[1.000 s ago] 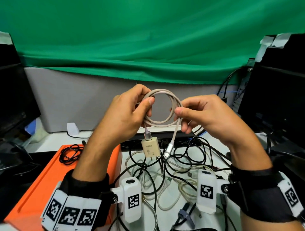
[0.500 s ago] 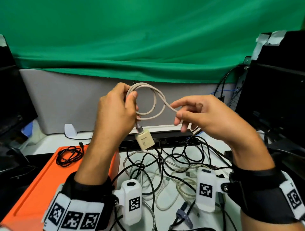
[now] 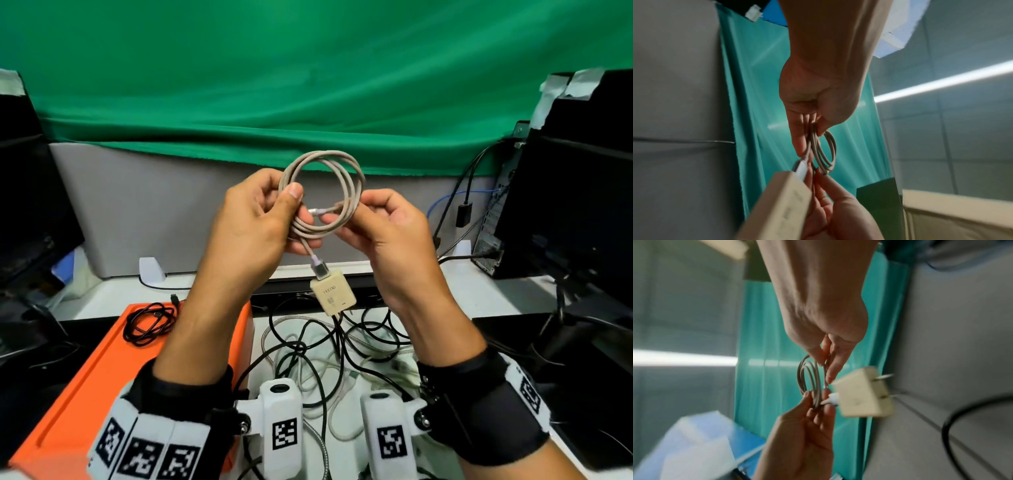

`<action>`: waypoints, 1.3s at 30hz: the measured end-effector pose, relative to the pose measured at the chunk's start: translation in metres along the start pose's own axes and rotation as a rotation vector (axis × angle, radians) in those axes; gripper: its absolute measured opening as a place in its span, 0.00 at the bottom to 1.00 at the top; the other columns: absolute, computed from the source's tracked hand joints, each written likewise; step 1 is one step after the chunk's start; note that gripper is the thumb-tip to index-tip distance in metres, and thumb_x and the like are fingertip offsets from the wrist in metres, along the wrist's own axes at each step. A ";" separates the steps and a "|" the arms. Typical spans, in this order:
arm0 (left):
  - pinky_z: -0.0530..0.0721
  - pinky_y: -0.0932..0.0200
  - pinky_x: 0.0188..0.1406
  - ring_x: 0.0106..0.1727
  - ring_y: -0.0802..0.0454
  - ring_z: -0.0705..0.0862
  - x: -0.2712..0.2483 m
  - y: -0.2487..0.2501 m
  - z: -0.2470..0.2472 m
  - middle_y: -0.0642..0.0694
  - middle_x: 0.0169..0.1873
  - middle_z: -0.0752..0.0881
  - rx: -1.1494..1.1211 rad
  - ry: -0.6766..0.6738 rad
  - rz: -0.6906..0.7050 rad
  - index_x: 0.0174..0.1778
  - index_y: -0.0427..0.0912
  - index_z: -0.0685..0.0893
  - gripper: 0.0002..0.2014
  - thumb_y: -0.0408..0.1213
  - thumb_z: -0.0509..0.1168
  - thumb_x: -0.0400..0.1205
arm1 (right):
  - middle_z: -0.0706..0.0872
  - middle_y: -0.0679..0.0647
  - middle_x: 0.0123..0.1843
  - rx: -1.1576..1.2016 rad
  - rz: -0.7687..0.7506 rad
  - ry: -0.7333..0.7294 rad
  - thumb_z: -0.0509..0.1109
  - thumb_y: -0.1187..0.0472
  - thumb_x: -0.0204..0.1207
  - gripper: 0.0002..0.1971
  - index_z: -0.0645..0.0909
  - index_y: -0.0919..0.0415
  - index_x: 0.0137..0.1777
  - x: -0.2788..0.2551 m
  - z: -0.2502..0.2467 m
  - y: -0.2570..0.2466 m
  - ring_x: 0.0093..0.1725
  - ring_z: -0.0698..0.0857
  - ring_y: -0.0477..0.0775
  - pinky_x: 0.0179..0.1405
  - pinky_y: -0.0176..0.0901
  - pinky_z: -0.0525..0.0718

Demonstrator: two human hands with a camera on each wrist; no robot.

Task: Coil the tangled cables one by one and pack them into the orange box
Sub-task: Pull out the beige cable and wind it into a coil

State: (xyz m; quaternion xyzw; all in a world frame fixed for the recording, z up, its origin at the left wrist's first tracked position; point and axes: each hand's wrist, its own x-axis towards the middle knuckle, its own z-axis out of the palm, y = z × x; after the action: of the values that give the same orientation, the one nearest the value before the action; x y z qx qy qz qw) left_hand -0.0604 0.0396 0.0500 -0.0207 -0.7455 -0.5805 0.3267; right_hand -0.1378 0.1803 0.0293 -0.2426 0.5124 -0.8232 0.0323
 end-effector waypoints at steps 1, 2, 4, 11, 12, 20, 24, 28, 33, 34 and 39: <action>0.92 0.46 0.34 0.32 0.45 0.92 -0.001 0.000 0.001 0.47 0.31 0.89 0.065 0.026 0.034 0.49 0.39 0.82 0.08 0.37 0.62 0.91 | 0.92 0.63 0.48 0.079 0.039 -0.009 0.77 0.73 0.75 0.12 0.81 0.66 0.55 0.000 0.001 0.000 0.48 0.93 0.55 0.48 0.41 0.89; 0.92 0.44 0.34 0.30 0.47 0.92 -0.002 0.001 0.001 0.46 0.32 0.89 0.141 0.055 0.074 0.49 0.41 0.82 0.07 0.39 0.62 0.90 | 0.92 0.64 0.49 0.144 0.065 -0.017 0.78 0.73 0.72 0.15 0.81 0.66 0.57 0.000 0.001 0.000 0.49 0.93 0.56 0.47 0.40 0.89; 0.91 0.46 0.30 0.27 0.54 0.91 -0.005 0.004 0.005 0.47 0.32 0.89 0.276 0.105 0.143 0.47 0.44 0.81 0.08 0.41 0.63 0.90 | 0.92 0.64 0.49 0.248 0.078 -0.022 0.78 0.70 0.67 0.19 0.80 0.66 0.57 0.000 0.000 -0.001 0.49 0.93 0.57 0.46 0.40 0.90; 0.91 0.44 0.31 0.26 0.54 0.91 -0.007 0.010 0.001 0.46 0.31 0.89 0.304 0.107 0.101 0.47 0.44 0.81 0.08 0.41 0.63 0.89 | 0.91 0.54 0.44 0.262 0.196 -0.221 0.67 0.64 0.74 0.09 0.85 0.57 0.52 0.003 -0.011 -0.003 0.44 0.90 0.50 0.50 0.44 0.84; 0.91 0.44 0.31 0.26 0.53 0.90 -0.007 0.011 0.001 0.46 0.30 0.89 0.296 0.119 0.108 0.46 0.43 0.81 0.08 0.40 0.63 0.89 | 0.90 0.54 0.44 0.246 0.207 -0.261 0.66 0.63 0.74 0.10 0.87 0.55 0.49 0.002 -0.012 -0.004 0.44 0.89 0.49 0.51 0.46 0.79; 0.66 0.57 0.26 0.27 0.52 0.75 -0.013 0.003 0.023 0.53 0.28 0.79 0.582 0.456 0.358 0.50 0.42 0.80 0.08 0.41 0.59 0.89 | 0.86 0.60 0.52 0.428 0.286 -0.544 0.59 0.60 0.80 0.15 0.88 0.64 0.50 -0.009 -0.007 -0.006 0.59 0.79 0.60 0.79 0.64 0.61; 0.67 0.54 0.25 0.27 0.47 0.77 -0.012 -0.002 0.027 0.50 0.29 0.79 0.625 0.529 0.398 0.51 0.40 0.80 0.09 0.40 0.58 0.90 | 0.85 0.59 0.52 0.303 0.244 -0.559 0.55 0.51 0.79 0.21 0.85 0.64 0.45 -0.013 -0.005 -0.012 0.60 0.74 0.61 0.72 0.61 0.63; 0.76 0.49 0.24 0.29 0.42 0.80 -0.012 -0.007 0.029 0.47 0.30 0.82 0.650 0.525 0.404 0.52 0.39 0.80 0.08 0.40 0.60 0.90 | 0.84 0.52 0.48 0.012 0.164 -0.477 0.68 0.51 0.78 0.09 0.81 0.54 0.39 -0.019 0.006 -0.011 0.54 0.79 0.53 0.64 0.55 0.71; 0.70 0.63 0.25 0.26 0.57 0.76 -0.001 -0.019 0.023 0.54 0.27 0.79 0.540 0.400 0.340 0.50 0.43 0.81 0.08 0.41 0.60 0.90 | 0.79 0.53 0.43 -0.007 0.169 -0.402 0.73 0.74 0.76 0.14 0.74 0.56 0.43 -0.012 0.006 -0.003 0.39 0.85 0.50 0.45 0.46 0.85; 0.70 0.66 0.25 0.27 0.57 0.77 0.001 -0.020 0.020 0.53 0.26 0.79 0.517 0.366 0.334 0.49 0.44 0.82 0.07 0.41 0.61 0.89 | 0.80 0.55 0.45 -0.017 0.178 -0.388 0.71 0.78 0.77 0.14 0.75 0.58 0.45 -0.010 0.003 -0.003 0.38 0.87 0.52 0.40 0.45 0.87; 0.80 0.44 0.30 0.29 0.46 0.84 0.003 -0.023 0.014 0.46 0.28 0.84 0.504 0.224 0.297 0.47 0.47 0.81 0.08 0.44 0.62 0.89 | 0.87 0.57 0.55 -0.190 0.146 -0.338 0.59 0.84 0.79 0.23 0.73 0.60 0.66 -0.003 -0.007 0.001 0.32 0.83 0.52 0.28 0.40 0.82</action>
State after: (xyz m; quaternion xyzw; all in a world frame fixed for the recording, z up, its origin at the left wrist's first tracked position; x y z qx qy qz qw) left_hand -0.0788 0.0435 0.0308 0.0161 -0.8143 -0.3218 0.4828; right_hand -0.1381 0.1861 0.0250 -0.3412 0.5911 -0.7143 0.1545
